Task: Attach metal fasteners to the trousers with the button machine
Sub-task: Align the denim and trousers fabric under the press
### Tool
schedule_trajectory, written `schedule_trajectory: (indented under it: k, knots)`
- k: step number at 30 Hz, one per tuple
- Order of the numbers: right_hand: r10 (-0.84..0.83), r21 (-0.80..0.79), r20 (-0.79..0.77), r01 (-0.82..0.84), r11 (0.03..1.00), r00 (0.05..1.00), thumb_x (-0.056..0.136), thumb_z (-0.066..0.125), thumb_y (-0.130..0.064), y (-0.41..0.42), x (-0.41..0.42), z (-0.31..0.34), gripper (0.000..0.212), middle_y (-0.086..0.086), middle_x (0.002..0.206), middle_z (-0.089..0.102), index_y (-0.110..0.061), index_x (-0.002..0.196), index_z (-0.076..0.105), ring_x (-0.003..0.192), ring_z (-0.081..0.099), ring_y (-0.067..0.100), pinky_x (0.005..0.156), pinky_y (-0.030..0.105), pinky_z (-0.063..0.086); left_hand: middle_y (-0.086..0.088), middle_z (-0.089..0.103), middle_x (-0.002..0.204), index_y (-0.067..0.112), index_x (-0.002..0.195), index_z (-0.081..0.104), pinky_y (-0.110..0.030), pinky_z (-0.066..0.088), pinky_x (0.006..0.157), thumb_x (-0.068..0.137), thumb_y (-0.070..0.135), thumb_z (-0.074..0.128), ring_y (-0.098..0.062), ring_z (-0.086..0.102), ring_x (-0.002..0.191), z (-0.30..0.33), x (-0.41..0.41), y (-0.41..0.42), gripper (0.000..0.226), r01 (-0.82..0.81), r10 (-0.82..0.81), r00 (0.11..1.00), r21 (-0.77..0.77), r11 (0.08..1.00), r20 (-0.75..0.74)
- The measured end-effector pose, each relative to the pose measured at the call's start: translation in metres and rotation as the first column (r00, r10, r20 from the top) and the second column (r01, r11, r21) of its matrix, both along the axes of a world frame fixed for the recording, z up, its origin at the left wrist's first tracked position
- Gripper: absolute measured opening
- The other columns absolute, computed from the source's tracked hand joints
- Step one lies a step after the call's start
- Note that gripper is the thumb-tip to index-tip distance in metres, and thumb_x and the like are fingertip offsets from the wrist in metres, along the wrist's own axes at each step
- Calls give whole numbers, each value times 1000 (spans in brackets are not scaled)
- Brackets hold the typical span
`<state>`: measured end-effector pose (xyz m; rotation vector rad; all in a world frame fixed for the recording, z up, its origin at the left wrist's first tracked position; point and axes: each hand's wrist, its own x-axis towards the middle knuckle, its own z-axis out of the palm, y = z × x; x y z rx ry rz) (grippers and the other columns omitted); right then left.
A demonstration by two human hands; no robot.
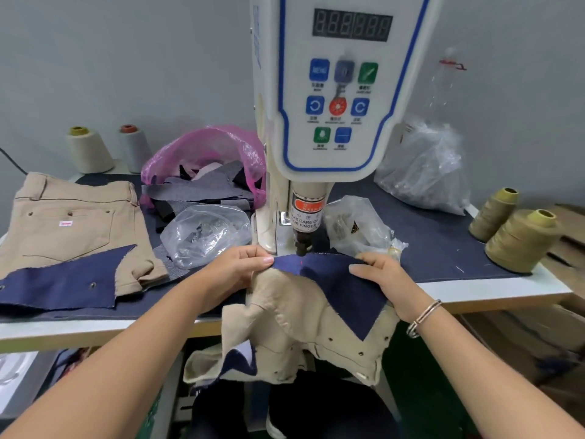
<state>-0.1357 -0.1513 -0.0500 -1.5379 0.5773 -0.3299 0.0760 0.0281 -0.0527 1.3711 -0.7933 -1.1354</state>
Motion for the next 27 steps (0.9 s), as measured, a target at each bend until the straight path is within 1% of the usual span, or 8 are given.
schedule_trajectory:
  k: [2,4,8,11,13,17,22,27]
  knots:
    - [-6,-15,-8,6,1000,1000,86,64,-15,-2,0,0,20,-1,76,72,-24,71,73,68,66,7,59,17,50,3,59,62,24,61,66,-17,43,56,72,27,69,-9,53,55,1,3,0,12,27,-28,999,-22,999,-32]
    - [-4,-18,-11,4,1000,1000,86,65,-15,-4,2,-1,15,-1,78,72,-21,74,72,69,66,7,60,17,51,3,58,61,23,62,65,-17,44,54,71,28,71,-9,53,54,-1,5,1,11,43,-45,998,-36,998,-52]
    - [3,-16,6,-3,1000,1000,86,64,-11,-6,3,-3,12,-2,76,72,-17,79,71,67,66,6,59,16,51,0,60,63,21,64,67,-19,44,56,65,33,74,-11,53,55,-8,6,0,13,21,-24,998,-44,999,-66]
    - [-19,-4,-6,19,1000,1000,85,66,-15,-7,3,-4,9,0,81,74,-19,81,73,71,67,8,60,17,52,0,60,63,21,63,68,-18,46,55,72,27,70,-10,54,54,-9,6,-1,10,11,-15,997,-49,999,-73]
    - [-26,-11,-13,26,1000,1000,85,66,-17,-7,3,-5,10,0,83,74,-21,80,74,72,68,7,60,17,51,1,60,61,22,62,67,-17,45,53,75,24,64,-9,54,53,-9,4,-1,14,1,-5,997,-48,999,-75]
    - [-32,-6,-16,32,999,999,81,68,-21,-7,4,-5,7,-1,83,73,-23,77,74,73,67,8,62,18,51,0,59,60,20,61,66,-17,45,53,74,22,63,-11,53,52,-9,1,-2,13,-38,34,996,-43,998,-83]
    - [-33,7,-35,33,999,999,80,69,-24,-8,5,-5,6,2,88,74,-22,80,74,78,67,12,67,22,51,-2,59,61,12,70,60,-18,45,52,73,21,63,-12,54,52,-9,0,-1,10,-59,56,994,-29,998,-90]
    - [-35,-8,-38,34,999,999,83,68,-22,-8,5,-5,7,1,87,74,-23,80,74,77,67,10,65,21,50,-1,58,60,16,66,63,-18,45,51,74,22,63,-11,53,51,-8,0,-1,11,-48,45,996,-38,998,-76]
